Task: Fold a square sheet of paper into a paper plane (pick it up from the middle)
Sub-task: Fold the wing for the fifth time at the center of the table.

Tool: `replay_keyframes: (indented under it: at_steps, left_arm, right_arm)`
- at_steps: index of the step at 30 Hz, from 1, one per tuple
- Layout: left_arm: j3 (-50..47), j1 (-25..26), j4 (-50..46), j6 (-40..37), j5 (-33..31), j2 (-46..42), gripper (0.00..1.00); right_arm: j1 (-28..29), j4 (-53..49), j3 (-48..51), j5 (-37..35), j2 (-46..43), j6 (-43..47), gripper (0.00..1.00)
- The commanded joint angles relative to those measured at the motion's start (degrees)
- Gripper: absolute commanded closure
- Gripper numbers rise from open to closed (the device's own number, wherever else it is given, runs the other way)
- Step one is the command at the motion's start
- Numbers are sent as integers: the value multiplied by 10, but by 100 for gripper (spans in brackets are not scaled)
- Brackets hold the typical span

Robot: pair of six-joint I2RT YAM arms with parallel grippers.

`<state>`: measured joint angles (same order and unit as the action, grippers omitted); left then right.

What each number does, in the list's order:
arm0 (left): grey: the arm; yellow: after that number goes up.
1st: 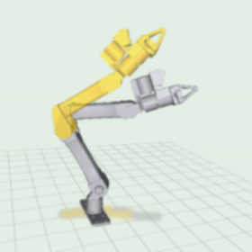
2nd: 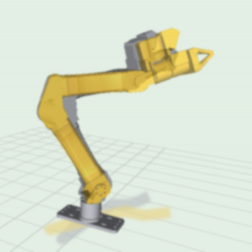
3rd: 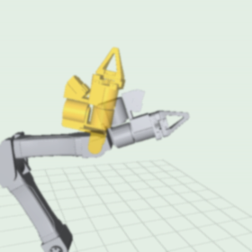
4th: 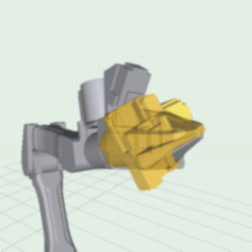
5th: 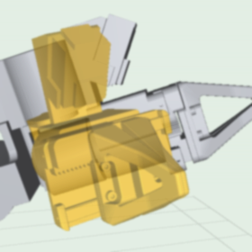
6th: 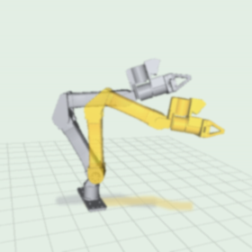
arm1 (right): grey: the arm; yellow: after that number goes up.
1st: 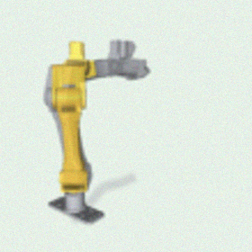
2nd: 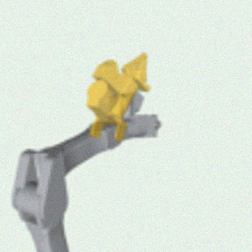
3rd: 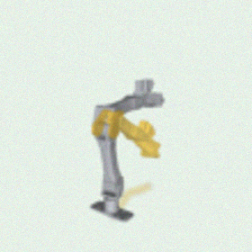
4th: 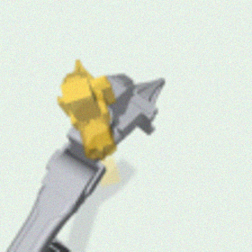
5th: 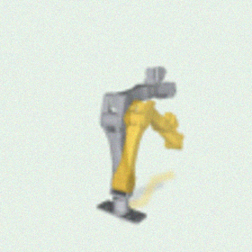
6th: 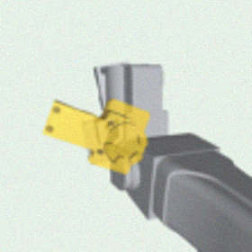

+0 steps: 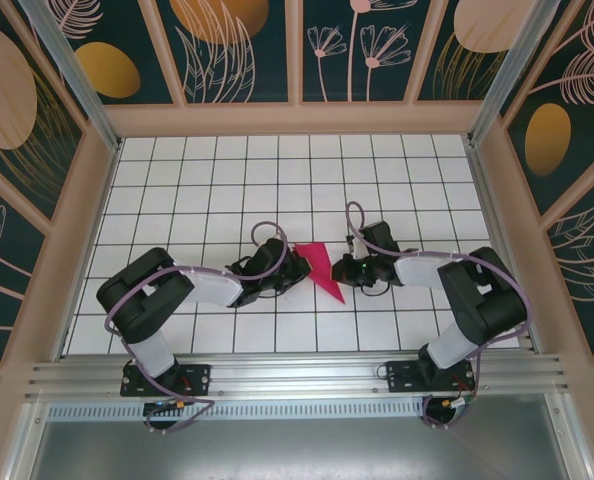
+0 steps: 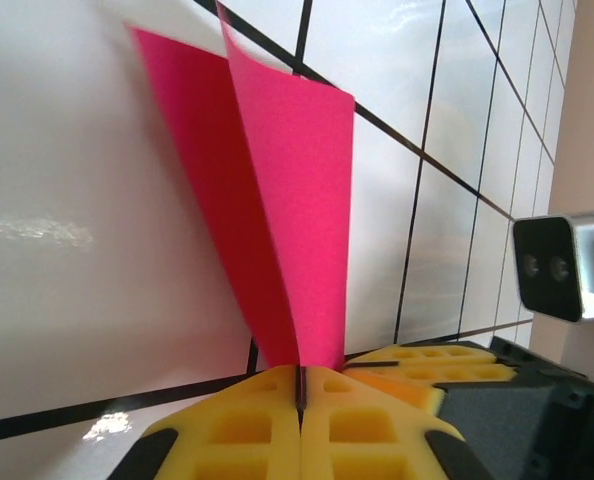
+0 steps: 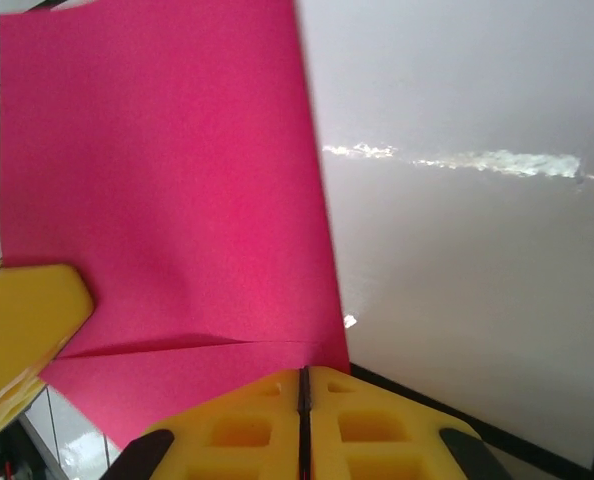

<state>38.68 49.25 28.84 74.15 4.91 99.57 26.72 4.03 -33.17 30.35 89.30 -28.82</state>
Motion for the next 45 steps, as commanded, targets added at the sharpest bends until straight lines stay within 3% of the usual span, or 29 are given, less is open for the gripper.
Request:
replay_keyframes:
  at_steps: [1, 8, 10, 14, 21, 34, 45]
  left_arm:
    - [13, 2, -6, 5, -7, 12, 98]
    - [25, 2, -17, 6, -6, 13, 99]
    - [30, 2, -17, 9, -3, 15, 99]
    - [36, 2, -16, 12, 4, 22, 99]
    - [46, 2, -23, 8, 6, 28, 99]
    - [48, 2, -20, 5, 11, 29, 99]
    - [52, 2, -26, 0, 17, 33, 98]
  right_arm:
    - [1, -12, 12, -33, -58, 42, 86]
    - [43, -26, 54, -169, -159, 73, 78]
    - [75, -13, 71, -185, -189, 88, 73]
    - [179, 17, 96, -343, -216, 101, 72]
    - [240, 130, 169, -403, -266, 146, 63]
    - [345, 152, 147, -567, -176, 224, 60]
    - [360, 189, 121, -622, -79, 241, 63]
